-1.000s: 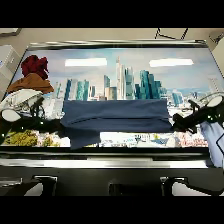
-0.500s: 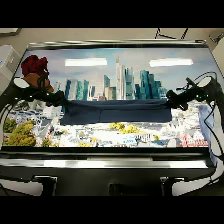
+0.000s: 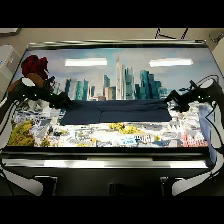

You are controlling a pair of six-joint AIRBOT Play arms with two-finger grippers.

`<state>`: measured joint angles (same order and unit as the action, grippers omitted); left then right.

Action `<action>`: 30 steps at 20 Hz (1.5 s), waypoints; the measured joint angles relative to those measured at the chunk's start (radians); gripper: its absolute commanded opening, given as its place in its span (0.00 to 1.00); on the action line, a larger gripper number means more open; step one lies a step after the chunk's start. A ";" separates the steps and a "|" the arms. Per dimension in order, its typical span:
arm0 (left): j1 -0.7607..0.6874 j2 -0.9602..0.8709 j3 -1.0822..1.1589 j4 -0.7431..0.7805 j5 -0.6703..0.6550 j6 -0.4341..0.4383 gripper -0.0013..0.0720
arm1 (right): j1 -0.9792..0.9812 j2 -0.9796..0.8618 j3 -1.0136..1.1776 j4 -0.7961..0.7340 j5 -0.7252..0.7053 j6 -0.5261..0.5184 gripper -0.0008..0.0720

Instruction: Fold the clothes and pants, and hang the long-sleeved shirts on hangers.

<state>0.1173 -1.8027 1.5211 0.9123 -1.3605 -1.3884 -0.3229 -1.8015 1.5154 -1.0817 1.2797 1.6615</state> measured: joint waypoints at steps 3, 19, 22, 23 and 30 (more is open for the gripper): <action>0.005 0.035 0.010 -0.004 -0.035 -0.002 0.60 | -0.025 -0.034 0.003 0.003 0.048 -0.049 0.99; -0.263 0.131 0.005 -0.080 0.077 -0.003 0.16 | 0.048 -0.015 0.005 0.196 0.157 -0.185 0.06; -0.387 0.085 -0.020 -0.084 0.208 -0.012 0.16 | 0.096 0.148 0.005 0.226 0.168 -0.187 0.06; -0.428 0.063 -0.025 -0.085 0.253 -0.033 0.16 | 0.116 0.204 0.005 0.232 0.174 -0.175 0.06; -0.689 -0.105 -0.037 -0.272 0.581 -0.212 0.05 | 0.281 0.560 0.005 0.257 0.190 0.006 0.07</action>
<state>-0.5713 -1.9076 1.4841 0.6399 -0.7792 -1.6005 -0.0418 -1.2419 1.5208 -0.8249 1.4696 1.6672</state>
